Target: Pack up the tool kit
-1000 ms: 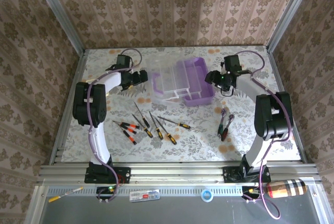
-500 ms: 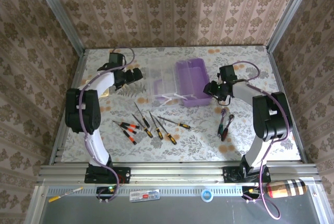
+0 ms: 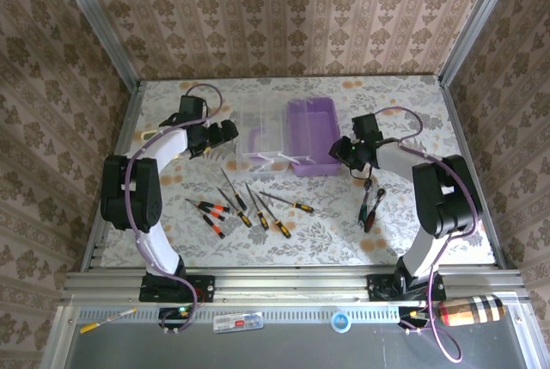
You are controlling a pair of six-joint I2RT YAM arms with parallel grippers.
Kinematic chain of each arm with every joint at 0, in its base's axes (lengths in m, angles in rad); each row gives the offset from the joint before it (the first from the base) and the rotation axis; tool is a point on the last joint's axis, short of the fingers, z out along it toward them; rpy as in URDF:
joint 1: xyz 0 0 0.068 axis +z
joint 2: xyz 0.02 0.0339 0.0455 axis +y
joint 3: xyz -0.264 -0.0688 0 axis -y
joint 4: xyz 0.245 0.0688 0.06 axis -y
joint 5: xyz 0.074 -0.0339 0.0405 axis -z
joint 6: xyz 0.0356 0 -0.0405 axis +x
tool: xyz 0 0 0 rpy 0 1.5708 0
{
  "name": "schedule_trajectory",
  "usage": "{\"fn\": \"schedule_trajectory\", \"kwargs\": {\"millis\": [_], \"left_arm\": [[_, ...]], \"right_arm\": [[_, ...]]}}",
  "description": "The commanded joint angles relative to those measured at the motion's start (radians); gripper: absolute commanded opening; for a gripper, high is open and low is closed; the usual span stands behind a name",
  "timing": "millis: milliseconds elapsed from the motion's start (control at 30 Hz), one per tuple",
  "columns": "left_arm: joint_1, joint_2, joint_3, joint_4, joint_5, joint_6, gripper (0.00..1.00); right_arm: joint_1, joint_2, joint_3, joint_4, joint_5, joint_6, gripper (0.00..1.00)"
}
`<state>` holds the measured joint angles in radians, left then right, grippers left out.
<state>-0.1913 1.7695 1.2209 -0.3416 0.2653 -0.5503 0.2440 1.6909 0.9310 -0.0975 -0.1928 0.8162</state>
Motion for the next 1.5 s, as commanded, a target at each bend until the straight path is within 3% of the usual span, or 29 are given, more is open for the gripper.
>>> {"fn": "schedule_trajectory", "kwargs": {"millis": [0,167,400,633,733,867,1067,1333,1467], "left_arm": [[-0.008,-0.124,0.031,-0.037,0.003,-0.020,0.97],[-0.013,-0.286,0.047,-0.114,-0.037,-0.022,1.00],[-0.048,-0.422,0.122,-0.156,-0.019,0.010,1.00],[-0.066,-0.636,-0.148,0.318,0.077,-0.055,1.00],[-0.078,-0.637,-0.227,0.438,0.144,-0.107,1.00],[-0.091,-0.583,-0.288,0.544,0.223,-0.198,1.00],[-0.110,-0.512,-0.302,0.564,0.255,-0.243,0.99],[-0.172,-0.483,-0.314,0.603,0.289,-0.270,0.98],[-0.199,-0.465,-0.315,0.594,0.287,-0.254,0.98]], "right_arm": [[0.023,-0.060,-0.063,0.051,0.086,0.129,0.35],[0.040,-0.078,-0.090,0.087,0.079,0.161,0.43],[0.040,-0.192,0.033,-0.166,0.145,-0.011,0.60],[0.038,-0.379,0.113,-0.503,0.303,-0.161,0.75],[0.024,-0.460,0.067,-0.566,0.299,-0.182,0.85],[0.004,-0.573,0.005,-0.659,0.331,-0.193,0.86],[-0.042,-0.669,-0.104,-0.715,0.369,-0.198,0.77],[-0.072,-0.519,-0.140,-0.616,0.246,-0.220,0.35],[-0.065,-0.472,-0.163,-0.559,0.203,-0.191,0.33]]}}
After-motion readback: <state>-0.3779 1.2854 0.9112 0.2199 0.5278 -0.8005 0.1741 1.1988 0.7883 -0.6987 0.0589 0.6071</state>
